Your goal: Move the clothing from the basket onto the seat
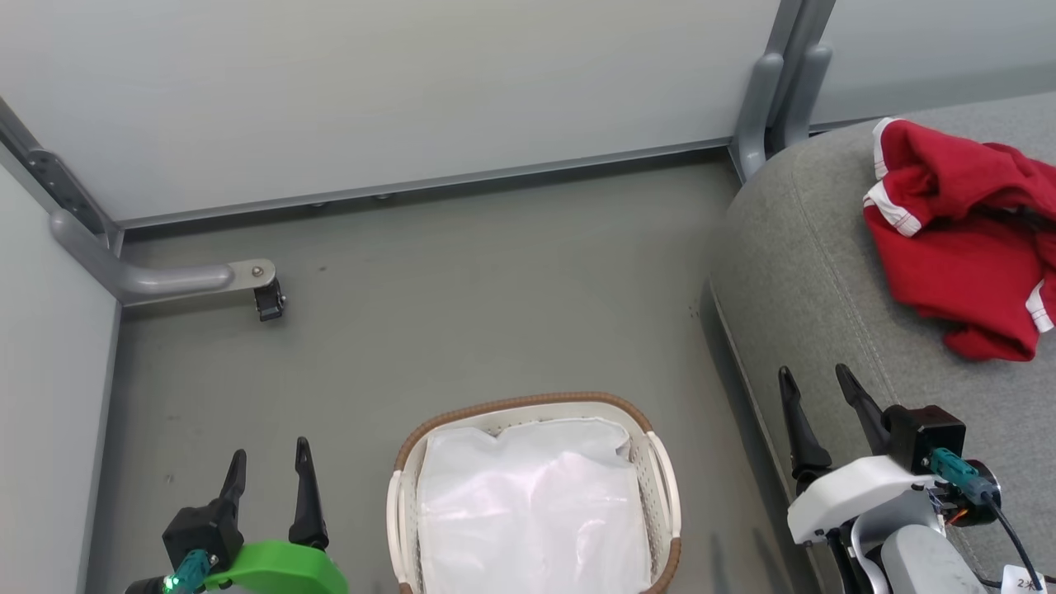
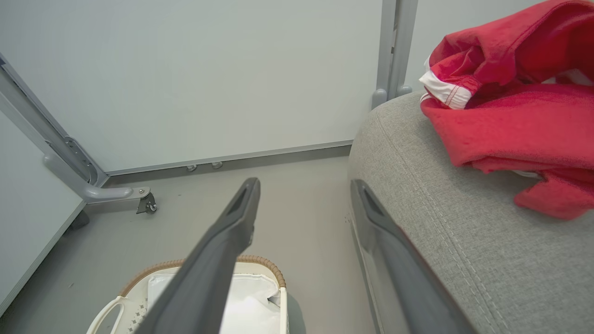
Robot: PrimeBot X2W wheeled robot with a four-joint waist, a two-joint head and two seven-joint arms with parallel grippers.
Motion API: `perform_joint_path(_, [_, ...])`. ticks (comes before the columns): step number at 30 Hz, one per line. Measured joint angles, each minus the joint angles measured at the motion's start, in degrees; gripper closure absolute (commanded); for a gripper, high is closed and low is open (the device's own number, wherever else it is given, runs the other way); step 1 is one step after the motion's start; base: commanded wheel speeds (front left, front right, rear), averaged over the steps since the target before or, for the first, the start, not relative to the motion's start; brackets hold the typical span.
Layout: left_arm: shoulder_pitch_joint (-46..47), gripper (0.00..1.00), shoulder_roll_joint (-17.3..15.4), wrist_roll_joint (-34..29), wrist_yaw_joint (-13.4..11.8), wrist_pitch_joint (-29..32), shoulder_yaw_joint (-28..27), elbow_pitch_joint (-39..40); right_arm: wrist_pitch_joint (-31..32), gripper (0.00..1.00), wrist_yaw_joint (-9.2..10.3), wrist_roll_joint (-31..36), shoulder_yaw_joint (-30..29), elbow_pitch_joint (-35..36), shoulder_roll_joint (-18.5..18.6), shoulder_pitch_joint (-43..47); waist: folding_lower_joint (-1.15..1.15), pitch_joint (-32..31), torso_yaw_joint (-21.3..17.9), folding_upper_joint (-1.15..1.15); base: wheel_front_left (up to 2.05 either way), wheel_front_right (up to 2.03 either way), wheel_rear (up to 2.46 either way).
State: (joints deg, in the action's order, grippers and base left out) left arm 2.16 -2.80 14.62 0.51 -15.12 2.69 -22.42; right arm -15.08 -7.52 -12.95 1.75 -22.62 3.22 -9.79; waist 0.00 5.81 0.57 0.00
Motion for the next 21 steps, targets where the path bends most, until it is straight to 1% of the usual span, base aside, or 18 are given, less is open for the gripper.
perform_joint_path(2, [-0.54,0.00,0.00,0.36,0.02,0.00,0.23,0.08,0.00,0.00,-0.01,0.46,-0.14,0.03,-0.07,0.41,0.00,-0.79,0.14,0.00,0.00,0.00,0.00])
perform_joint_path(4, [-0.80,0.00,-0.01,1.35,0.58,0.00,0.38,0.35,0.00,0.00,0.00,0.63,-0.15,0.00,-0.13,1.07,0.00,-1.40,0.27,0.00,0.00,0.00,0.00])
perform_joint_path(5, [-0.90,1.00,0.05,1.40,0.56,0.01,0.44,-0.01,0.01,1.00,-0.01,0.69,-0.12,-0.32,-0.19,1.27,0.00,-1.55,0.31,0.00,0.00,0.00,0.00])
perform_joint_path(10, [-1.00,1.00,0.27,2.24,0.55,0.54,0.49,-2.08,0.59,1.00,-0.01,-0.09,-0.12,-2.26,-0.78,2.39,0.00,-1.64,0.31,0.00,0.00,0.00,0.00])
perform_joint_path(21, [-0.97,1.00,0.29,13.27,1.46,3.56,-0.88,-0.87,3.74,1.00,-0.01,-11.63,-1.31,-0.94,-0.78,2.42,0.00,-1.99,0.23,0.00,0.00,0.00,0.00])
